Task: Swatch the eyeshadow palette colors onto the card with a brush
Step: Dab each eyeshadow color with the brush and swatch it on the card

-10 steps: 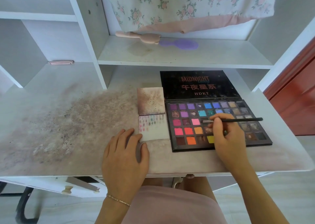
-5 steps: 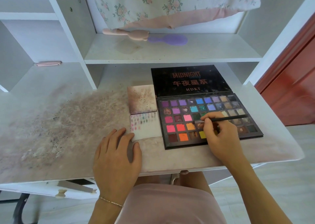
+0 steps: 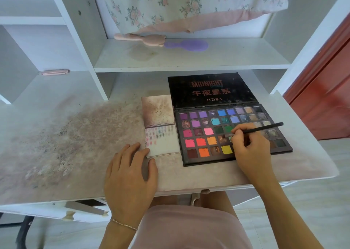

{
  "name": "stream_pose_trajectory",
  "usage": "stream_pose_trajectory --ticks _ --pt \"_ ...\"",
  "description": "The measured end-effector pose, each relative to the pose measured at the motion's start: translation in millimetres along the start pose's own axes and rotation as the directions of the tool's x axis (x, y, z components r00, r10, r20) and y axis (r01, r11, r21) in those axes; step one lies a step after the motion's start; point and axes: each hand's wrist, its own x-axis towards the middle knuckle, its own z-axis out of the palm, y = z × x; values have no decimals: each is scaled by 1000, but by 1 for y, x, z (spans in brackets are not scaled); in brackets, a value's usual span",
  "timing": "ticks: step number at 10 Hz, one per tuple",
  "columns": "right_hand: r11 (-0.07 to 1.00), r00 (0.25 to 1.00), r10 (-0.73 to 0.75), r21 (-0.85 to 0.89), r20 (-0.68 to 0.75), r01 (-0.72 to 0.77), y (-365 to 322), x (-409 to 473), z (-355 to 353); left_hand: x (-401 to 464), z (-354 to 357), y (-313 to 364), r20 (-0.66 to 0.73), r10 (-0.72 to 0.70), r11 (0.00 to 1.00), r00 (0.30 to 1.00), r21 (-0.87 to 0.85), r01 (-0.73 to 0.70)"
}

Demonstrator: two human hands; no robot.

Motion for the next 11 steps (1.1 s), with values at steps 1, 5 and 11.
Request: stream_pose_trajectory --ticks 1,5,11 --pt "1000 999 -21 -23 38 22 -2 0 0 0 0 0 2 1 1000 1000 -3 -1" --pt "999 999 31 -5 -20 -32 -1 0 -1 1 1 -1 -24 9 1000 1000 10 -9" --pt "980 964 -55 200 262 1 -60 -7 80 1 3 0 -87 29 1000 996 11 -28"
